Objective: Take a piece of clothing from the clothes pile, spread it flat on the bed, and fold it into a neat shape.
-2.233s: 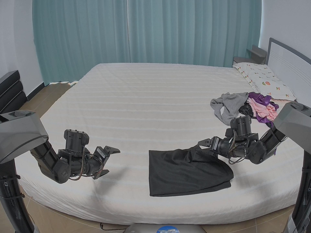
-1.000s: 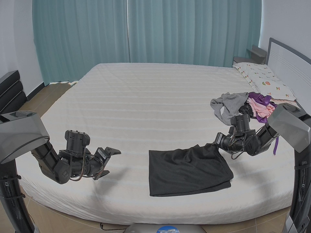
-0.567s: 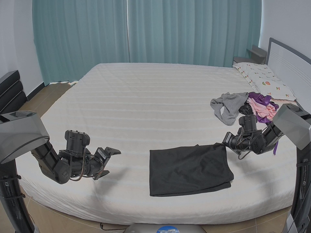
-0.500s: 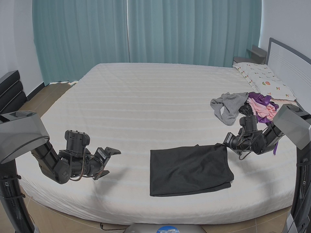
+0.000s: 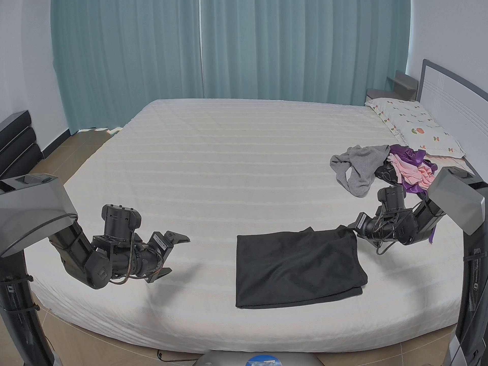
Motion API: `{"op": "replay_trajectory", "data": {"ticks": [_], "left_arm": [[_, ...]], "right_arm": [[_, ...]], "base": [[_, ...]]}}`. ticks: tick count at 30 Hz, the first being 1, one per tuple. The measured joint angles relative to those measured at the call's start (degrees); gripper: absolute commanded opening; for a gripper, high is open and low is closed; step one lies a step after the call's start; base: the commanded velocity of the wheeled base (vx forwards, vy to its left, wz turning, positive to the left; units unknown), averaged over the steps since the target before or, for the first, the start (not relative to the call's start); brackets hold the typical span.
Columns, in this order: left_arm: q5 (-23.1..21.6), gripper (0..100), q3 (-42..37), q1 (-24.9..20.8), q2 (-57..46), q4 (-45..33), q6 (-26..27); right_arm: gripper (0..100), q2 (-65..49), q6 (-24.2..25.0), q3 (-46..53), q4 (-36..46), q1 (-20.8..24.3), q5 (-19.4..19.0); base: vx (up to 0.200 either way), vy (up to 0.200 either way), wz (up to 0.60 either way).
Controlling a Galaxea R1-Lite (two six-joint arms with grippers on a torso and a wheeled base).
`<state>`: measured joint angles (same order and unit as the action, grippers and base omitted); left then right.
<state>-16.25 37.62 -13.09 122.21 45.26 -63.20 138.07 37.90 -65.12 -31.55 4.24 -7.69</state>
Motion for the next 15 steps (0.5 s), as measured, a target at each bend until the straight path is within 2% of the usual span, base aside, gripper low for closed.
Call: {"op": "replay_trajectory", "data": {"ticks": [2,8,15], "left_arm": [[0.0,100,0.0,0.0,0.0,0.0,0.0],[0.1,100,0.0,-0.2,0.1,0.0,0.0],[0.2,100,0.0,-0.4,0.2,0.0,0.0]], "right_arm": [[100,-0.3,0.0,0.5,0.0,-0.1,-0.8],[100,-3.4,-0.7,6.8,-3.9,-0.6,-6.4],[100,-7.0,-2.5,19.1,-15.7,-1.6,-9.7]], "base": [[0.000,0.000,0.00],[0.000,0.000,0.00],[0.000,0.000,0.00]]}}
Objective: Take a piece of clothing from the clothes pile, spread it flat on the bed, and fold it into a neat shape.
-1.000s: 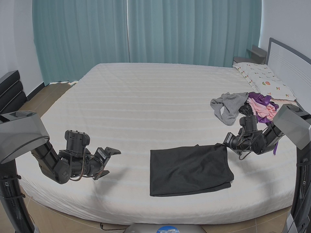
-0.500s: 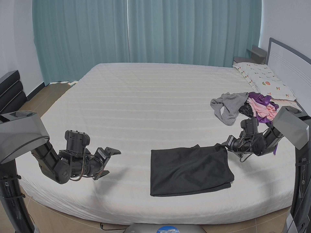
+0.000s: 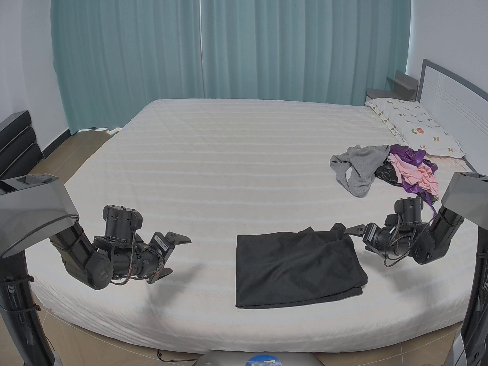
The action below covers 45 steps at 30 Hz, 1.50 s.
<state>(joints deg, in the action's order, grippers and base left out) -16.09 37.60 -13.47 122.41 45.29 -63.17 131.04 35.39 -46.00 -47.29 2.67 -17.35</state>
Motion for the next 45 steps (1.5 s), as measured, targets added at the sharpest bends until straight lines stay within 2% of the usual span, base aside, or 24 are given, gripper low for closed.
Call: {"op": "replay_trajectory", "data": {"ticks": [8,14,20,29,42,43,45], "left_arm": [[0.0,100,0.0,0.0,0.0,0.0,0.0],[0.0,100,0.1,-0.1,0.0,0.0,0.0],[0.0,100,0.1,-0.1,0.1,0.0,0.0],[0.0,100,0.1,-0.1,0.3,0.0,2.4],[0.0,100,-0.1,-0.1,0.5,0.0,2.6],[0.0,100,-0.1,-0.1,0.5,0.0,2.6],[0.0,100,0.0,-0.1,0.6,0.0,2.6]], "right_arm": [[100,-1.2,-0.5,14.7,-19.0,-1.6,-4.7],[100,-0.2,-0.6,21.4,-28.5,-1.5,-8.0],[100,0.6,-0.6,23.6,-29.4,-1.2,-8.5],[100,1.7,-0.5,21.6,-28.9,-1.0,-8.7],[100,4.2,-0.7,20.2,-28.7,-0.4,-8.4],[0,4.3,-0.7,20.4,-28.7,-0.4,-8.4],[0,4.4,-0.8,21.1,-28.6,-0.4,-8.3]], "base": [[0.000,0.000,0.00],[0.000,0.000,0.00],[0.000,0.000,0.00],[0.000,0.000,0.00],[0.000,0.000,0.00],[0.000,0.000,0.00],[0.000,0.000,0.00]]}}
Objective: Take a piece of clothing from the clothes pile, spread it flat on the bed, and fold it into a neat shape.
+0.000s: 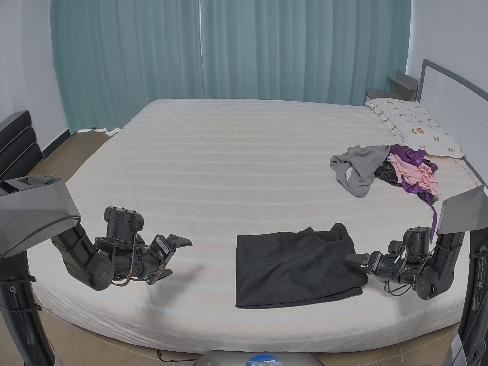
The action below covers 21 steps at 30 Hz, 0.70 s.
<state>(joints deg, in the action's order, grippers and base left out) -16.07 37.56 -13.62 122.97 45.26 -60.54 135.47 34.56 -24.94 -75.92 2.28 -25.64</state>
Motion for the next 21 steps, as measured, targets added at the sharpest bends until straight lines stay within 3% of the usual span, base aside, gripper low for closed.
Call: {"op": "replay_trajectory", "data": {"ticks": [21], "left_arm": [[0.0,100,0.1,0.0,0.0,0.0,-0.1]], "right_arm": [[0,-3.9,-4.3,6.2,0.8,-1.2,0.1]], "base": [[0.000,0.000,0.00]]}}
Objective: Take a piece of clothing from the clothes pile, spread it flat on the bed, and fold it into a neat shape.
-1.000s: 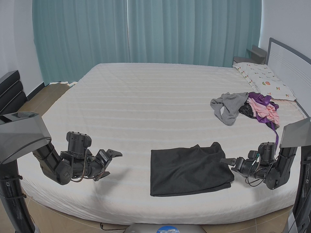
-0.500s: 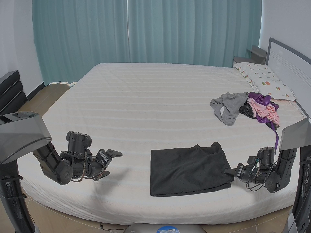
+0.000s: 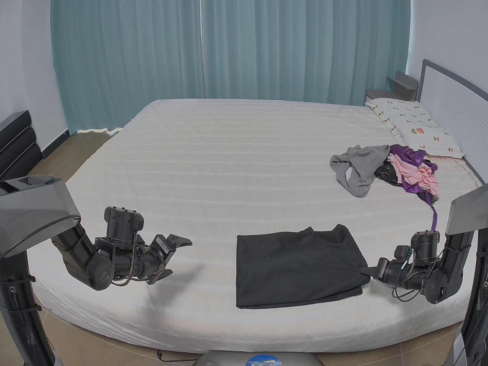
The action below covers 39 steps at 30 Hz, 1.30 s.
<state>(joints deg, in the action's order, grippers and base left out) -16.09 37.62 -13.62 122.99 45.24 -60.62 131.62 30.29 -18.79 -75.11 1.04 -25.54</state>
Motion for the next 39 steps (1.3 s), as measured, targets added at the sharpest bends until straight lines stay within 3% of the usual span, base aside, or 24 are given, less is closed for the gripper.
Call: {"op": "replay_trajectory", "data": {"ticks": [9,21,22,34,39], "left_arm": [[0.0,100,0.1,0.1,0.0,0.0,0.0],[0.0,100,0.0,0.0,0.0,0.0,0.0],[0.0,100,0.1,0.0,0.0,0.0,0.0],[0.0,100,0.1,0.0,0.0,0.0,-0.1],[0.0,100,0.1,0.1,0.0,0.0,-0.1]], "right_arm": [[0,-0.4,-4.0,2.0,0.0,-1.1,0.0],[0,-0.3,-4.9,3.5,0.0,-0.2,-0.1],[100,-0.3,-5.3,3.6,0.0,-0.1,-0.1],[100,-1.2,-4.9,-1.7,0.5,-0.5,-0.3],[100,-1.2,-3.9,-10.4,8.5,-0.5,-0.4]], "base": [[0.000,0.000,0.00],[0.000,0.000,0.00],[0.000,0.000,0.00],[0.000,0.000,0.00],[0.000,0.000,0.00]]}}
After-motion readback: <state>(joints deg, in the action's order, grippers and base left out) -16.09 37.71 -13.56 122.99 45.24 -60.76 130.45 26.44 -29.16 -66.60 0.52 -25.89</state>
